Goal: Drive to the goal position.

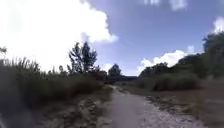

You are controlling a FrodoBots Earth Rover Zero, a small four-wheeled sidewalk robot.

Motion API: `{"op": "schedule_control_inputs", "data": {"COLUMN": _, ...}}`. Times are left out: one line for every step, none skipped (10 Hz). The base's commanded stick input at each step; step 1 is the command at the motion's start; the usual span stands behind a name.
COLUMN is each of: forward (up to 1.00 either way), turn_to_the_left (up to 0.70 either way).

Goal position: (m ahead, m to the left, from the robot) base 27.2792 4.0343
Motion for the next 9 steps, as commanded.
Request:
{"op": "schedule_control_inputs", "data": {"forward": 0.70, "turn_to_the_left": 0.00}}
{"op": "schedule_control_inputs", "data": {"forward": 0.70, "turn_to_the_left": 0.00}}
{"op": "schedule_control_inputs", "data": {"forward": 0.70, "turn_to_the_left": 0.00}}
{"op": "schedule_control_inputs", "data": {"forward": 0.70, "turn_to_the_left": 0.00}}
{"op": "schedule_control_inputs", "data": {"forward": 0.70, "turn_to_the_left": 0.00}}
{"op": "schedule_control_inputs", "data": {"forward": 0.70, "turn_to_the_left": 0.00}}
{"op": "schedule_control_inputs", "data": {"forward": 0.70, "turn_to_the_left": 0.00}}
{"op": "schedule_control_inputs", "data": {"forward": 0.70, "turn_to_the_left": 0.00}}
{"op": "schedule_control_inputs", "data": {"forward": 0.70, "turn_to_the_left": 0.00}}
